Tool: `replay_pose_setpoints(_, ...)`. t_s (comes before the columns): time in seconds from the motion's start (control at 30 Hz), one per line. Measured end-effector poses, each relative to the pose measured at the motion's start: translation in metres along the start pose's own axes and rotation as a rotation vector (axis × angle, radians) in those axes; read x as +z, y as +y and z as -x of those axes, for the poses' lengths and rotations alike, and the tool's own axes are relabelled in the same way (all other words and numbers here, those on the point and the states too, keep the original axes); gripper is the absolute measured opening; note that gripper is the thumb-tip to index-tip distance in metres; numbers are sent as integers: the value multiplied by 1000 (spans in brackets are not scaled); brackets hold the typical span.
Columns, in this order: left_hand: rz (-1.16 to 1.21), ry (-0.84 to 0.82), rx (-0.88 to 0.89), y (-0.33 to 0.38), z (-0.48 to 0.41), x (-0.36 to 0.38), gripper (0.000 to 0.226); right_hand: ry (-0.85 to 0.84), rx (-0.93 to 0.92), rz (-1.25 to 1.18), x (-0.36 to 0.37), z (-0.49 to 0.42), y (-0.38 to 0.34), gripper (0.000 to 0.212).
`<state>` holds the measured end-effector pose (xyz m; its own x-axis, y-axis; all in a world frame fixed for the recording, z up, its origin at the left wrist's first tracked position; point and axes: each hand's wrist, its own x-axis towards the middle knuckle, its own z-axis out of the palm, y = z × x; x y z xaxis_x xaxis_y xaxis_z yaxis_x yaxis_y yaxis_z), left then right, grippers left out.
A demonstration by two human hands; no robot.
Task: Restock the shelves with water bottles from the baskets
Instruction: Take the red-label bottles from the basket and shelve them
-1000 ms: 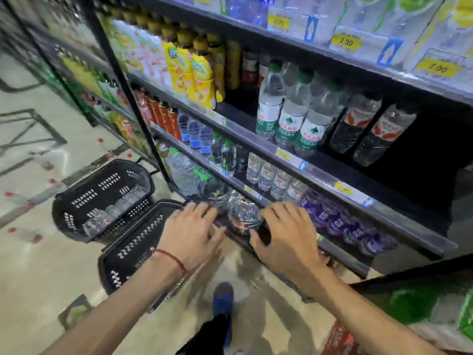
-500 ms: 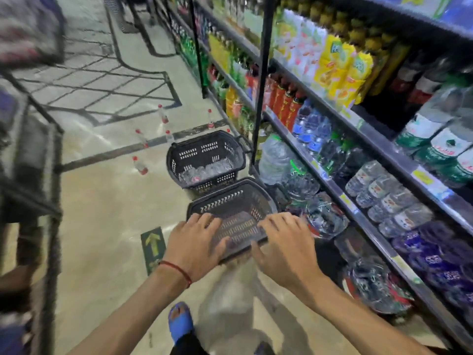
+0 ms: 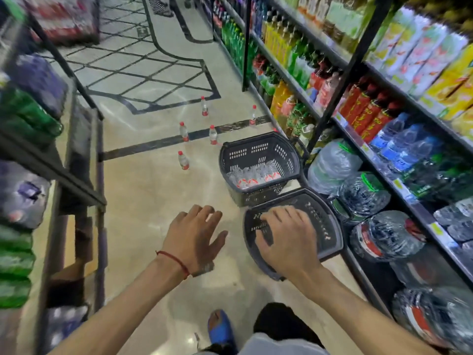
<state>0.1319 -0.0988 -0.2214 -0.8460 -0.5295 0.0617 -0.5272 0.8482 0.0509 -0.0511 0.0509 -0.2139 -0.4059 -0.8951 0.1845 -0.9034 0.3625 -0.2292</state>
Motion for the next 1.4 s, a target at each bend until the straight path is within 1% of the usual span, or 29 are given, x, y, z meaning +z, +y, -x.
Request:
replay_pose_setpoints(0.13, -49, -1, 52, -46, -33, 3, 49, 48, 14, 52, 15, -45, -9, 24)
replay_pose_setpoints(0.3, -43, 24, 87, -87, -95, 12, 46, 87, 63, 42, 46, -107, 9, 18)
replay_pose_setpoints(0.47, -92, -34, 112, -133, -189, 23, 45, 28, 139, 65, 83, -187, 30, 21)
replay_pose_setpoints(0.57, -103, -92, 152, -150, -254, 24, 47, -32, 212, 80, 99, -238, 50, 27)
replay_pose_setpoints(0.67, -97, -122, 217, -160, -315, 25, 46, -30, 237, 48, 101, -282, 75, 31)
replay_pose_setpoints(0.83, -62, -123, 335, -167, -411, 26, 46, -84, 323, 98, 97, -342, 108, 29)
replay_pose_setpoints(0.97, 0, -104, 460, -172, -483, 40, 37, -91, 436, 133, 101, -381, 126, 29)
replay_pose_setpoints(1.1, 4, -104, 647, -179, -554, 65, 37, -114, 574, 186, 112, -410, 133, 33)
replay_pose_setpoints(1.23, 42, -154, 838, -187, -635, 94, 36, -122, 774, 217, 126, -444, 133, 35)
replay_pose_setpoints(1.4, 4, -211, 1082, -199, -716, 118, 39, -123, 1061, 176, 148, -489, 116, 39)
